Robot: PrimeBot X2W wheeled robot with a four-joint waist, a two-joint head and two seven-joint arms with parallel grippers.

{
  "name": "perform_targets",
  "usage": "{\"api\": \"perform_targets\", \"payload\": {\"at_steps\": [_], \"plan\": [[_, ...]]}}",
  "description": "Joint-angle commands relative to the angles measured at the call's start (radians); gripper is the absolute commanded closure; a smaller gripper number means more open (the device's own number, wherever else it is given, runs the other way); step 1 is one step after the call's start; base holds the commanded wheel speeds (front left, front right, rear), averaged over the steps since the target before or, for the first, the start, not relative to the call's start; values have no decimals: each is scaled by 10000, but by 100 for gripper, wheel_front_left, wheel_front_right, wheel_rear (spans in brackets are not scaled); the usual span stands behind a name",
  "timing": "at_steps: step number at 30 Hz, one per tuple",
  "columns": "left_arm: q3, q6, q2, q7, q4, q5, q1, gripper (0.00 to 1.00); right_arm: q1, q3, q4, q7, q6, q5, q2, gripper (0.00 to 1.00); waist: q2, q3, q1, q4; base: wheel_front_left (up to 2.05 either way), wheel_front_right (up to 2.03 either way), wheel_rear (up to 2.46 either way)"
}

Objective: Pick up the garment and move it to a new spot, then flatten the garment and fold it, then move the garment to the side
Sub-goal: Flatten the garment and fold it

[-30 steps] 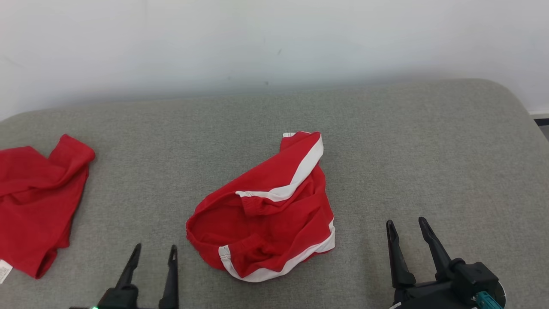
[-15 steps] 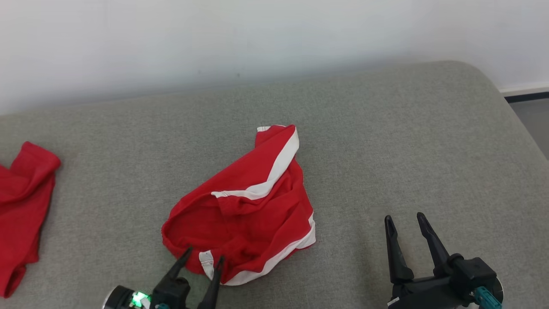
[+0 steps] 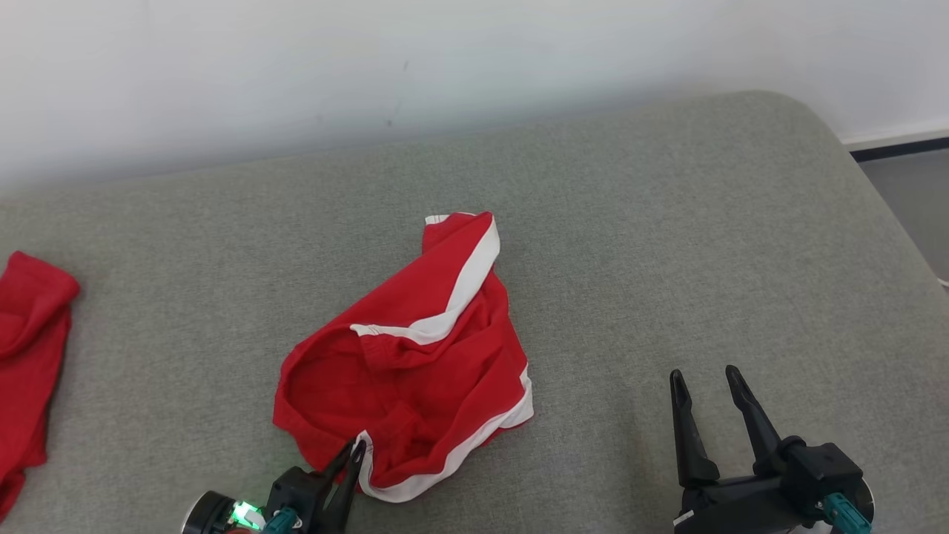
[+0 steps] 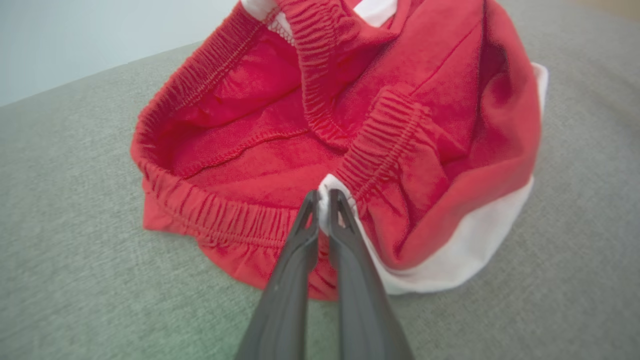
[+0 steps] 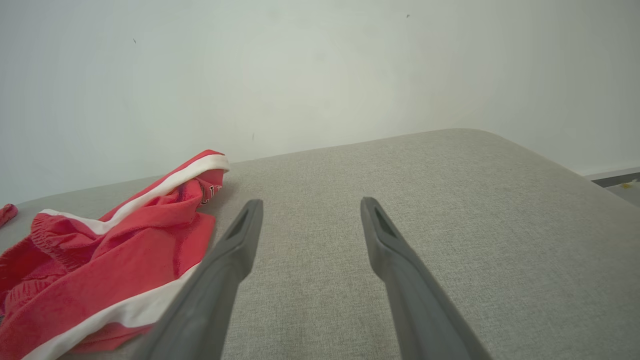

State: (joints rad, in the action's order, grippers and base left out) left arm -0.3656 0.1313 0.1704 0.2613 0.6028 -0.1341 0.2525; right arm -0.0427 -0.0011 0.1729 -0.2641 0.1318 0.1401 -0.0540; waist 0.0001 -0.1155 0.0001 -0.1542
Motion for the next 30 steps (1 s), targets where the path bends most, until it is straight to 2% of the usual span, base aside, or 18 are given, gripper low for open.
{"api": "perform_targets", "payload": {"at_steps": [1, 4, 8, 17, 23, 28, 29, 30], "plan": [[-36, -23, -22, 38, 113, -150, 62, 100, 73, -9, 14, -4, -22, -31, 38, 0, -1, 142, -1, 152, 0, 0, 0], [33, -49, -118, 45, -141, -192, 42, 100, 96, 35, -27, -4, -22, -59, 40, 0, -1, 252, -1, 345, 0, 0, 0], [361, -196, -213, 42, -1133, -322, -242, 100, 242, -25, -33, -4, -22, -87, -3, 0, -1, 405, -1, 820, 0, 0, 0], [1322, -693, -174, 45, -2887, -701, -1857, 100, 365, -90, 35, -4, -22, -94, -56, 0, -1, 725, -1, 1990, 0, 0, 0], [1900, -778, -358, 45, -2944, -1039, -3070, 100, 376, -88, 154, -6, -22, -72, -99, 0, -1, 730, -1, 2215, 0, 0, 0], [2130, -730, -584, 47, -2519, -1094, -3432, 100, 434, -116, 282, -4, -22, -62, -129, 0, -1, 756, -1, 2223, 0, 0, 0], [2170, -720, -626, 47, -2463, -1074, -3415, 80, 442, -116, 295, -4, -22, -60, -137, 0, -1, 764, -1, 2222, 0, 0, 0], [2202, -704, -653, 47, -2402, -1033, -3398, 0, 442, -122, 313, -4, -22, -63, -141, 0, -1, 771, -1, 2218, 0, 0, 0]]}}
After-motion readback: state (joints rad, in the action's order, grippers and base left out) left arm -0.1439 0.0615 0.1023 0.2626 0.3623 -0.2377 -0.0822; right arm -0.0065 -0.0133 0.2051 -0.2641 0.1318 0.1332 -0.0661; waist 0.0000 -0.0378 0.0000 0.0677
